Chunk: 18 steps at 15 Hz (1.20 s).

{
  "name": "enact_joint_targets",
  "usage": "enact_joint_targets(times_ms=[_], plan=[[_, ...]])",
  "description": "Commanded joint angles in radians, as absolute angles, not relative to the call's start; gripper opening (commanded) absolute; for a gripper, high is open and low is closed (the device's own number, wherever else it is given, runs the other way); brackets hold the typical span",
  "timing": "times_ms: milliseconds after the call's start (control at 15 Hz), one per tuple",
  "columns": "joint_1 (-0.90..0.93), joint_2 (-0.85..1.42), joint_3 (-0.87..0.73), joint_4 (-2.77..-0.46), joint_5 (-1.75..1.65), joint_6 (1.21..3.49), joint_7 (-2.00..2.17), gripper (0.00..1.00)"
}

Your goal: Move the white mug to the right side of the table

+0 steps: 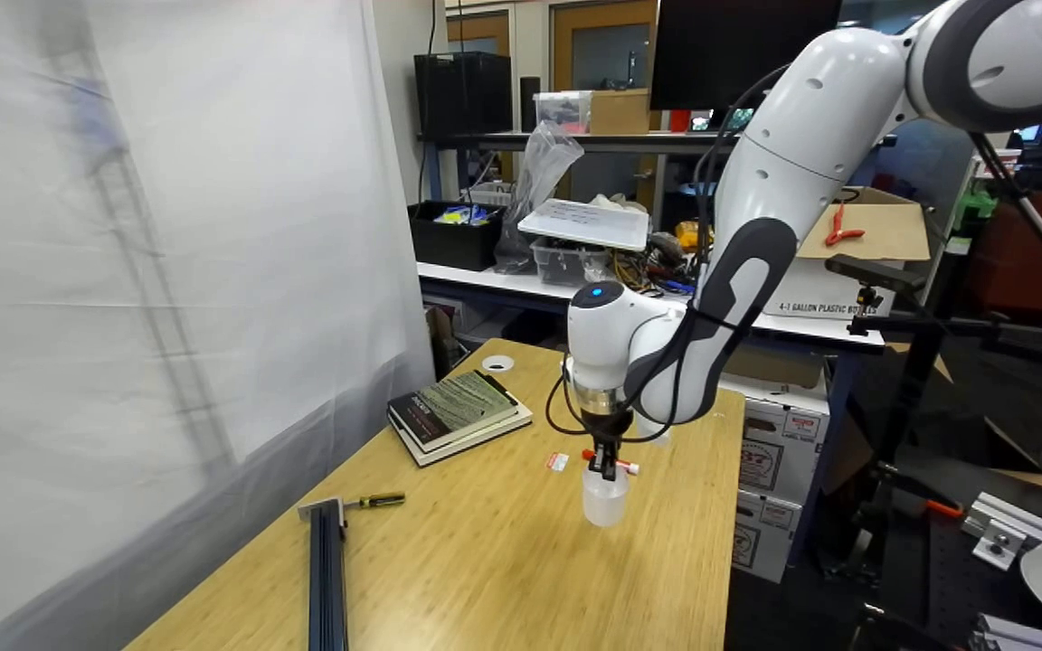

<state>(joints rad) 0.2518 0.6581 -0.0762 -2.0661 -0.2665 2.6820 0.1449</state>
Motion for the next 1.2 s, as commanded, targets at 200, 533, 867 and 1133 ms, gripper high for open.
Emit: enact_joint_targets(times_ms=[200,533,867,1133], plan=[[0.116,0.679,0.009,-2.02,-0.125,2.686,0.055,0.01],[0.067,0.723,0.049,-1.959,-0.044,2.674,0.017,0.01],[0.052,0.76,0.035,-1.916,-0.039,2.659,0.018,0.01],[0.035,0.776,0.035,-1.911,-0.036,2.663,0.018,0.01]])
